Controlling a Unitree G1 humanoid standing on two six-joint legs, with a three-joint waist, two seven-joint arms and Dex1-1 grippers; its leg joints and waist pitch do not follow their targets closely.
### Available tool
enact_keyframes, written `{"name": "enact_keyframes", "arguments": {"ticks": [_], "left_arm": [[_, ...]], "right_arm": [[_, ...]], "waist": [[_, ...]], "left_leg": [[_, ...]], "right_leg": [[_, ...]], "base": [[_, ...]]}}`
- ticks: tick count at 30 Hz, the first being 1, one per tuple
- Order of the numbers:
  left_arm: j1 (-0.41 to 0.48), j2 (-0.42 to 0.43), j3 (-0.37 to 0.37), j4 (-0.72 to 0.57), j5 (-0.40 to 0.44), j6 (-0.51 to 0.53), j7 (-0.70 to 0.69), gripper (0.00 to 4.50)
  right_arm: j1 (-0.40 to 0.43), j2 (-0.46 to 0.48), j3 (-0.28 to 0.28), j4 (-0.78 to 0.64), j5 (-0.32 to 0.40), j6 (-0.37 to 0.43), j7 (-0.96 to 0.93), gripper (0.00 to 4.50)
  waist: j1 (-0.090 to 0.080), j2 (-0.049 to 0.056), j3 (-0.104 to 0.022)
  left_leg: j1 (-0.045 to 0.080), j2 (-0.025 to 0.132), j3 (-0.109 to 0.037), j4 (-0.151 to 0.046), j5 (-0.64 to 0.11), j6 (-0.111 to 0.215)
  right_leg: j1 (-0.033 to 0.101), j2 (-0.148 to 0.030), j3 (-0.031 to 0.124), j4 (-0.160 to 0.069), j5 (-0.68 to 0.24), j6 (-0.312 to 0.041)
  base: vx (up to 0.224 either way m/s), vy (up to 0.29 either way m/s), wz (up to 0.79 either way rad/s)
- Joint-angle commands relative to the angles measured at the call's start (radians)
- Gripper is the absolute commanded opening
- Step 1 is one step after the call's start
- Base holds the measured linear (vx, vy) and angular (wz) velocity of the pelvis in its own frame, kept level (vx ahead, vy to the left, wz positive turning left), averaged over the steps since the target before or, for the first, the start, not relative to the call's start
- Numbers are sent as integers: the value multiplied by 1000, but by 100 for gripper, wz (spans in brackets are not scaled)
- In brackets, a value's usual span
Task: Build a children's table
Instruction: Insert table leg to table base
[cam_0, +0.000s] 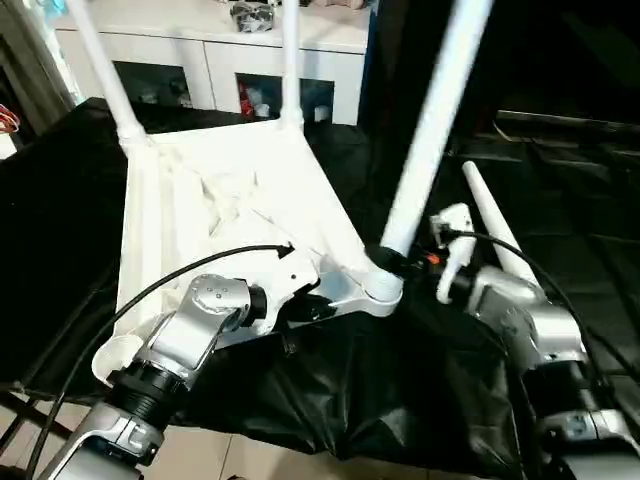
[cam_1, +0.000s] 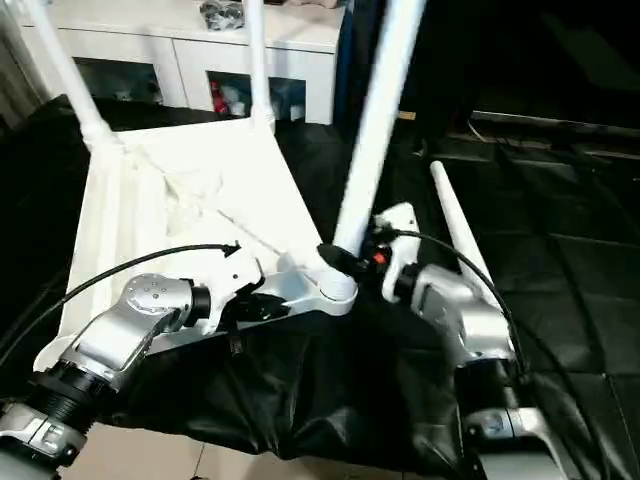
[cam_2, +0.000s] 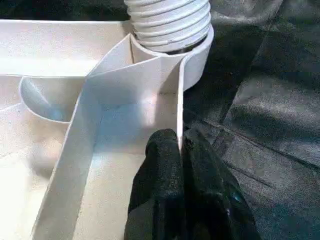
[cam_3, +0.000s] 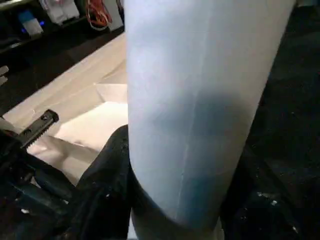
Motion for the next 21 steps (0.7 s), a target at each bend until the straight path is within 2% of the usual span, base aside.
{"name": "enact_keyframes", "arguments": {"ticks": [1, 4, 6, 10, 11, 13, 15, 17, 21], "left_arm": [[1, -16, 30, -24, -48, -43, -11, 0], [-10, -19, 38, -8, -42, -46, 2, 0], [-15, -19, 43, 1, -38, -48, 7, 0], [-25, -23, 53, 23, -31, -57, 21, 0], [-28, -24, 55, 29, -29, -60, 25, 0], [-34, -26, 59, 39, -28, -64, 28, 0], [-37, -26, 59, 44, -26, -67, 30, 0], [-40, -25, 60, 49, -24, -71, 32, 0], [-45, -24, 62, 64, -19, -83, 35, 0]], "right_arm": [[44, -10, -12, 36, -24, 8, -30, 188], [77, -2, -28, 38, -13, -14, -36, 188], [98, 0, -40, 35, -6, -35, -42, 188], [126, 12, -79, 29, 20, -59, -54, 188], [135, 13, -83, 27, 21, -66, -54, 188], [153, 13, -82, 17, 20, -82, -55, 188], [165, 10, -70, 5, 13, -95, -48, 188], [185, -1, -35, -23, -17, -119, -39, 188], [200, -28, 31, -70, -84, -148, -40, 188]], "waist": [[5, -5, -69], [7, -5, -68], [8, -1, -68], [8, -4, -68], [9, 1, -68], [12, 2, -68], [13, 2, -68], [15, 5, -68], [14, 1, -65]], "left_leg": [[13, 42, -25, -65, -212, 24], [14, 42, -25, -65, -218, 24], [15, 42, -27, -66, -229, 23], [14, 39, -27, -66, -232, 25], [15, 40, -26, -66, -233, 28], [16, 40, -26, -67, -242, 28], [14, 40, -28, -68, -241, 28], [15, 40, -28, -68, -245, 27], [15, 39, -28, -69, -258, 25]], "right_leg": [[46, -83, 51, -91, -345, -170], [45, -83, 50, -91, -350, -168], [44, -83, 49, -94, -372, -163], [44, -83, 48, -98, -401, -147], [41, -83, 49, -101, -407, -144], [39, -82, 48, -103, -421, -136], [41, -83, 47, -103, -428, -133], [39, -83, 47, -105, -437, -126], [37, -82, 46, -109, -475, -108]], "base": [[0, 0, 0], [0, 0, 0], [0, 0, 0], [0, 0, 0], [0, 0, 0], [0, 0, 0], [0, 0, 0], [0, 0, 0], [0, 0, 0]]}}
